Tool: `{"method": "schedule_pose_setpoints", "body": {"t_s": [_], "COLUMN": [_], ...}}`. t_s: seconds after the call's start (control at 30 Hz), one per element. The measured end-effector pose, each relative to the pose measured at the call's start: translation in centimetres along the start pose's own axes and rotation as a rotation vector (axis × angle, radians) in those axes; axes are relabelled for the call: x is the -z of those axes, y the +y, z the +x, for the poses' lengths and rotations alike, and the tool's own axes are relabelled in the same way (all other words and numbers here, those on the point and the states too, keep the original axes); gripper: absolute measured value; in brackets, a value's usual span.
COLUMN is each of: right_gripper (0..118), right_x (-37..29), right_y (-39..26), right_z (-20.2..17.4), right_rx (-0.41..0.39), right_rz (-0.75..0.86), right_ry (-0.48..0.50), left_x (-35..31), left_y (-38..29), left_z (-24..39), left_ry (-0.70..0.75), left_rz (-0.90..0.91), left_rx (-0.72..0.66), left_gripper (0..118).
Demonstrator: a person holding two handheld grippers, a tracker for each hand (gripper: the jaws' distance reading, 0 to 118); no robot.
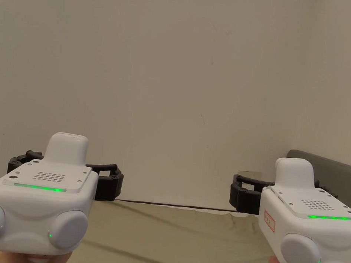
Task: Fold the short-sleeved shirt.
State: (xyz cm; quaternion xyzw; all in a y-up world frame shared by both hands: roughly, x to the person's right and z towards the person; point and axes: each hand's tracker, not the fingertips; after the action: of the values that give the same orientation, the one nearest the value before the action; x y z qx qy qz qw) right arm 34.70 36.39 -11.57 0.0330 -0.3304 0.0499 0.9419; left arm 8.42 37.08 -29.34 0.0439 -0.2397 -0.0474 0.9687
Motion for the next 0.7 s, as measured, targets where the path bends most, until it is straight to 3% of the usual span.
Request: {"method": "schedule_pose_setpoints", "body": {"t_s": [0.7], "right_gripper": [118], "right_x": [0.03], "right_y": [-0.42], "right_z": [-0.8], "right_rx": [-0.014], "right_rz": [-0.019], "right_ry": [0.035], "left_x": [0.6], "left_y": [0.13], "left_z": [0.34], "left_ry": [-0.015], "left_rz": [-0.028], "left_rx": [-0.011], "left_gripper": [118]}}
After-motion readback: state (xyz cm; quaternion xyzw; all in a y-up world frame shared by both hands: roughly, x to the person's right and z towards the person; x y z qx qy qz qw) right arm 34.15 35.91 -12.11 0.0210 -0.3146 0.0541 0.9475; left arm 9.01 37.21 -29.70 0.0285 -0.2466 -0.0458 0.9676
